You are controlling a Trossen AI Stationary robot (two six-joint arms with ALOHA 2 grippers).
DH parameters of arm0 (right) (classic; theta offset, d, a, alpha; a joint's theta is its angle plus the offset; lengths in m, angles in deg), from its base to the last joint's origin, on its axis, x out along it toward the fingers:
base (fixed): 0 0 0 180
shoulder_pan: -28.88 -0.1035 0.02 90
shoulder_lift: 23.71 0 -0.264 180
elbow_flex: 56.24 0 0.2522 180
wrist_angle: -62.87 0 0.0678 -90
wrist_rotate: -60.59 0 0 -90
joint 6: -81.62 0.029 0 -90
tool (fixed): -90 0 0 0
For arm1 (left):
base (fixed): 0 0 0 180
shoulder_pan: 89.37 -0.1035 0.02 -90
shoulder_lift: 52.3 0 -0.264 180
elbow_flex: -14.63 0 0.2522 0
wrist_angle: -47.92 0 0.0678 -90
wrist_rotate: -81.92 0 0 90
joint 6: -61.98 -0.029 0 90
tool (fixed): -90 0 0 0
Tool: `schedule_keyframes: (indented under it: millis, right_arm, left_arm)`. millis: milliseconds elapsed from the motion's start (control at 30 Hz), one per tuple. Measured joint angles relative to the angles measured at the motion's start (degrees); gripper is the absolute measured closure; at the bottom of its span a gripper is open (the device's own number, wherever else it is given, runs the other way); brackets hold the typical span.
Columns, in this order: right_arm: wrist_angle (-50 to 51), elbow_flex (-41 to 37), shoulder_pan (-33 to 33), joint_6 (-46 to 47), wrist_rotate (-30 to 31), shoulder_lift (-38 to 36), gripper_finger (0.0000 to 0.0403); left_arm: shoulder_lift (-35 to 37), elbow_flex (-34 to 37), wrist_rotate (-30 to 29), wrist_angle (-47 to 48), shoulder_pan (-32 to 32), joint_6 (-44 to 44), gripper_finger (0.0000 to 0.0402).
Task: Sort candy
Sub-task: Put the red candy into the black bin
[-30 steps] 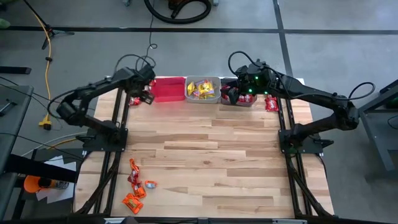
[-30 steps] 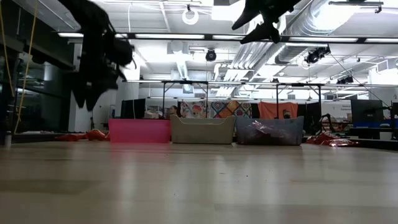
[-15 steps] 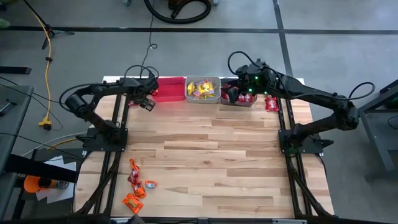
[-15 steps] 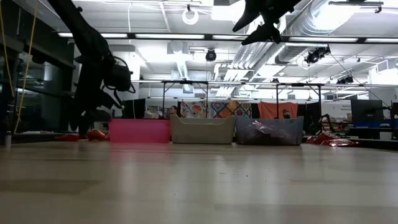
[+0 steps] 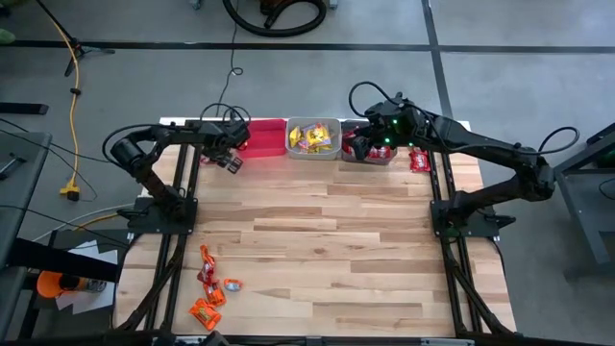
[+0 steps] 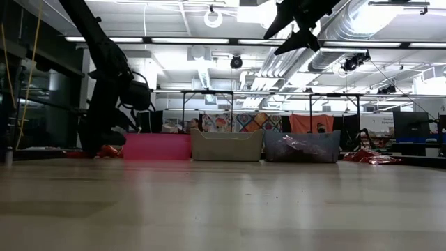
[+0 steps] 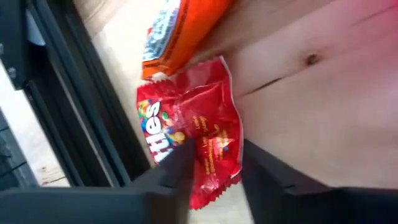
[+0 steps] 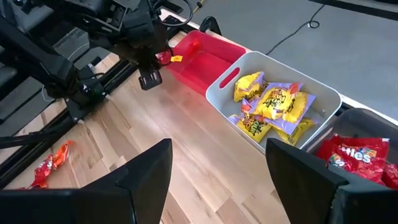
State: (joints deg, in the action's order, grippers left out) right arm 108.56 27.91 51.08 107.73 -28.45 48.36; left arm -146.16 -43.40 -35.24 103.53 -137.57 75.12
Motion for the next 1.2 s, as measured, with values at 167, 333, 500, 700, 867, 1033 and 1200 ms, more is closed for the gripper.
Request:
schedule_keyframes:
  millis: [167, 333, 500, 700, 867, 1033, 1200]
  right_arm:
    - [0.06, 0.0, -1.26, -0.14, 0.74, 0.0, 0.0149]
    - [0.05, 0.0, -2.64, -1.02, 3.02, 0.0, 0.0149]
    - [0.04, 0.0, -2.87, -2.14, 3.14, 0.0, 0.0149]
    - [-0.79, 0.0, -2.69, -4.02, 3.22, 0.0, 0.0149]
    - [-3.31, 0.0, -2.71, -4.32, 2.98, 0.0, 0.0149]
    - [-7.44, 0.0, -3.62, -6.78, -2.47, 0.0, 0.0149]
    - [-10.91, 0.0, -5.37, -8.13, -12.56, -0.07, 0.0149]
  left_arm:
    - [2.39, 0.24, 3.49, 2.6, -0.22, -0.89, 0.0389]
    - [10.2, 0.26, 8.34, 4.08, 0.24, 1.69, 0.04]
    - [23.87, 0.26, 13.62, 4.18, 2.43, 6.32, 0.0401]
    - [42.28, 0.26, 18.11, -2.77, 12.55, 12.82, 0.0401]
    - [51.67, 0.44, 16.67, -18.27, 25.37, 17.1, 0.0401]
    - [50.87, 0.44, 11.39, -33.62, 38.57, 12.83, 0.0401]
    - [44.21, 0.52, 9.06, -43.45, 48.74, 9.23, 0.0401]
